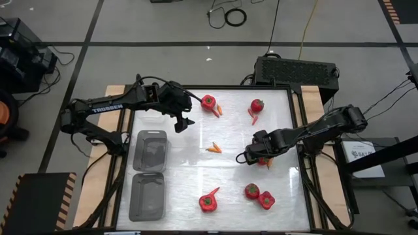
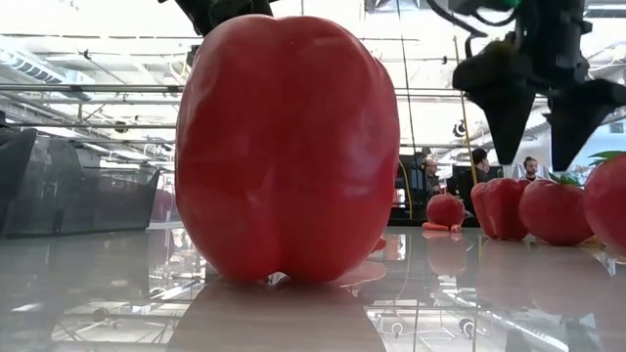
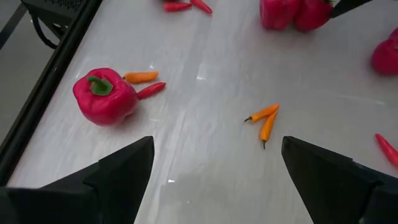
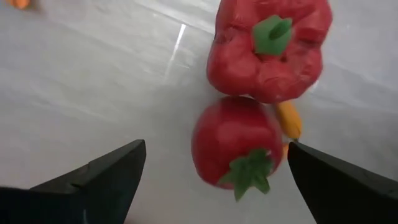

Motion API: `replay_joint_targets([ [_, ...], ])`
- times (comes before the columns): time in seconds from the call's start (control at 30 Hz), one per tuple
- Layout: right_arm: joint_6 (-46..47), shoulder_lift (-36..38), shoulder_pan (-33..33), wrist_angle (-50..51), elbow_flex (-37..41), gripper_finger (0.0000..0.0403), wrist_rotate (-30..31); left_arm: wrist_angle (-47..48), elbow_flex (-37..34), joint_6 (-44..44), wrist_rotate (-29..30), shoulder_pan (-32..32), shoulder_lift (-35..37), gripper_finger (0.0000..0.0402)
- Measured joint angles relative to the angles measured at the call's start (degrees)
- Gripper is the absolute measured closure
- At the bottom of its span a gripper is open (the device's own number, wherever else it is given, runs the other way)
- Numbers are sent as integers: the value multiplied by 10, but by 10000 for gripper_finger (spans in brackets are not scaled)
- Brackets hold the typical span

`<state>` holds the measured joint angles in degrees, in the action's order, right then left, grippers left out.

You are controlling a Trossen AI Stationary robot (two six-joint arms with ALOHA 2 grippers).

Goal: Sort produce into baskets
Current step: Put the red tomato into the transparent bin

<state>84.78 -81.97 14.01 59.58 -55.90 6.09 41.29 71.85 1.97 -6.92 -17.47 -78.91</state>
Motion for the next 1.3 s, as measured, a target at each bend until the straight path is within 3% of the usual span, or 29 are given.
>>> replay_joint_targets([
  [0.6,46,0,4,-82,96,22,-2,-32,-2,-17,0,4,26,43],
  [0.97,46,-1,4,-97,104,29,-20,-117,-121,-77,29,-6,155,43],
  [1.3,35,-4,4,-97,104,145,-30,-117,-125,-88,59,-6,202,43],
])
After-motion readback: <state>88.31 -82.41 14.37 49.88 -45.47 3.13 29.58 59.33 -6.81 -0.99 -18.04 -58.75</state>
